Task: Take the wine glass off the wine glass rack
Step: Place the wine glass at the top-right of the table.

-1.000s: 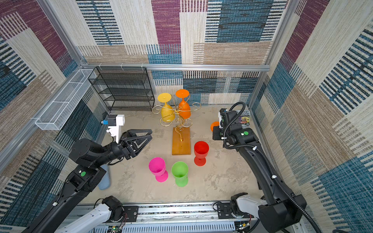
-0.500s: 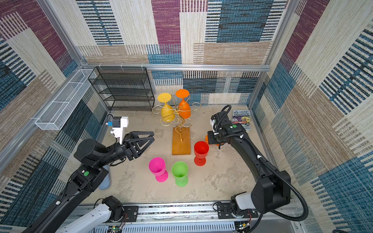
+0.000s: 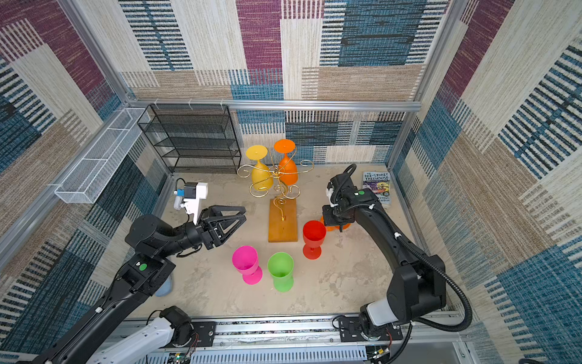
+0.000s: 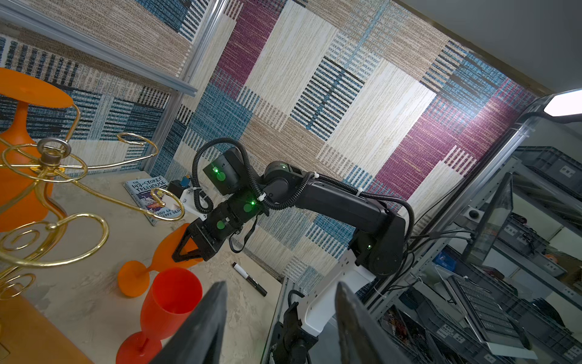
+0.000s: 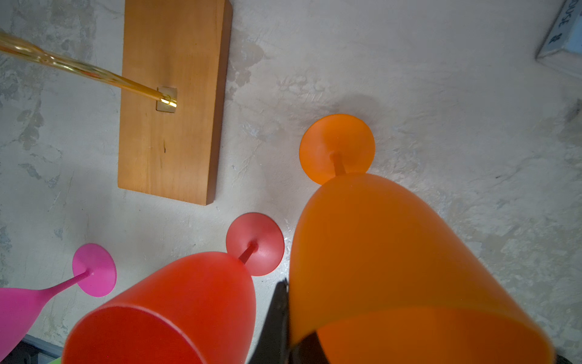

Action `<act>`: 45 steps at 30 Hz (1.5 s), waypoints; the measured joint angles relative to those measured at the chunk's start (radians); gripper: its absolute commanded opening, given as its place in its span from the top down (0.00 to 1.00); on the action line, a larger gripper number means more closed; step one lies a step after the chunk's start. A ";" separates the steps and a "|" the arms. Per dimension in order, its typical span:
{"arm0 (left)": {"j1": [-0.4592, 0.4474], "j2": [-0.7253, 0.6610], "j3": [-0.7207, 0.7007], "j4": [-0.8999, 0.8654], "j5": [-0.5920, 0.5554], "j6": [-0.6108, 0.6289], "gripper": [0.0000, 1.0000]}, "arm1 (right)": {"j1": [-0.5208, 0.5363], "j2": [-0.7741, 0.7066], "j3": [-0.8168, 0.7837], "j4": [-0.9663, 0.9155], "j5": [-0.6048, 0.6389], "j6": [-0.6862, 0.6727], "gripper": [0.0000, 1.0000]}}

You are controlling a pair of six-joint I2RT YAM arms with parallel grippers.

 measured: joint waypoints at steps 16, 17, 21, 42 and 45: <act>0.000 -0.005 -0.013 0.034 0.021 -0.019 0.43 | 0.000 0.048 0.035 0.006 0.019 -0.011 0.91; 0.000 -0.005 -0.014 0.038 0.021 -0.020 0.43 | 0.000 0.050 0.039 0.003 0.021 -0.011 0.90; 0.000 -0.005 -0.018 0.046 0.024 -0.034 0.42 | 0.000 0.054 0.056 -0.002 0.037 -0.011 0.87; 0.000 -0.001 -0.027 0.051 0.042 -0.046 0.42 | 0.000 0.052 0.107 0.000 0.063 -0.012 0.73; 0.000 0.001 -0.027 0.052 0.042 -0.050 0.43 | 0.000 0.047 0.106 0.003 0.063 -0.012 0.72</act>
